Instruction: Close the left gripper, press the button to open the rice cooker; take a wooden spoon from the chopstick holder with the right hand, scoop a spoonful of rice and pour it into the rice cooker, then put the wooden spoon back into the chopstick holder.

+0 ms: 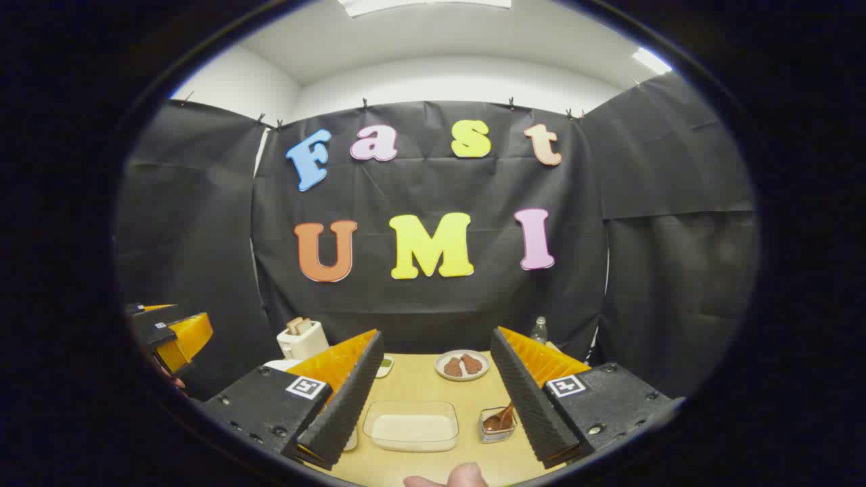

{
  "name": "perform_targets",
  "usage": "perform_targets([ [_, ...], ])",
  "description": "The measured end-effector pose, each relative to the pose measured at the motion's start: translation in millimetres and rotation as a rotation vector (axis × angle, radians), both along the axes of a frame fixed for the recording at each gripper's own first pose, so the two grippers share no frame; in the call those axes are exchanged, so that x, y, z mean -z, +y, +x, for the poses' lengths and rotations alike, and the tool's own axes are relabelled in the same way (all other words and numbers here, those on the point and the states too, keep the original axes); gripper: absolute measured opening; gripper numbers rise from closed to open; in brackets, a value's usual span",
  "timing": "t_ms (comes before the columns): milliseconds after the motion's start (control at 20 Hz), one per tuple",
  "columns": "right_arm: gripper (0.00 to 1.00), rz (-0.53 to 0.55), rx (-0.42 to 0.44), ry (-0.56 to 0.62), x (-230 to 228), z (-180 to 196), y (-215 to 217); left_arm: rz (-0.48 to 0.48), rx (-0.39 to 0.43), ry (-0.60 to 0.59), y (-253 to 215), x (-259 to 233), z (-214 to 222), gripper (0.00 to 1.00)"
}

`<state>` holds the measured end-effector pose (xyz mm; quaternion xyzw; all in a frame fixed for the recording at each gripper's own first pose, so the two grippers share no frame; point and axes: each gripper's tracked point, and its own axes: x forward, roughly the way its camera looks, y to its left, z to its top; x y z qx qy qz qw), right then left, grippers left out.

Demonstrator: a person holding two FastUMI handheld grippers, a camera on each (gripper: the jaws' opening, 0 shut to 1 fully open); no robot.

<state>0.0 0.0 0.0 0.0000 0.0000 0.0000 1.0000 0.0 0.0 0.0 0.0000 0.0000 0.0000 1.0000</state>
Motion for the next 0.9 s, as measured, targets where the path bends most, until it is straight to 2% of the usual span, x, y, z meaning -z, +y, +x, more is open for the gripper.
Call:
perform_targets([
  [350, 1.0, -0.003, 0.009, 0.005, -0.3, -1.7, -3.4, -0.007, 0.027, -0.012, -6.4, -3.2, -3.2, 0.95],
  [900, 1.0, -0.024, 0.012, 0.001, -2.0, -2.7, -7.0, -0.021, 0.009, -0.003, 2.0, -0.2, -3.1, 0.95],
])
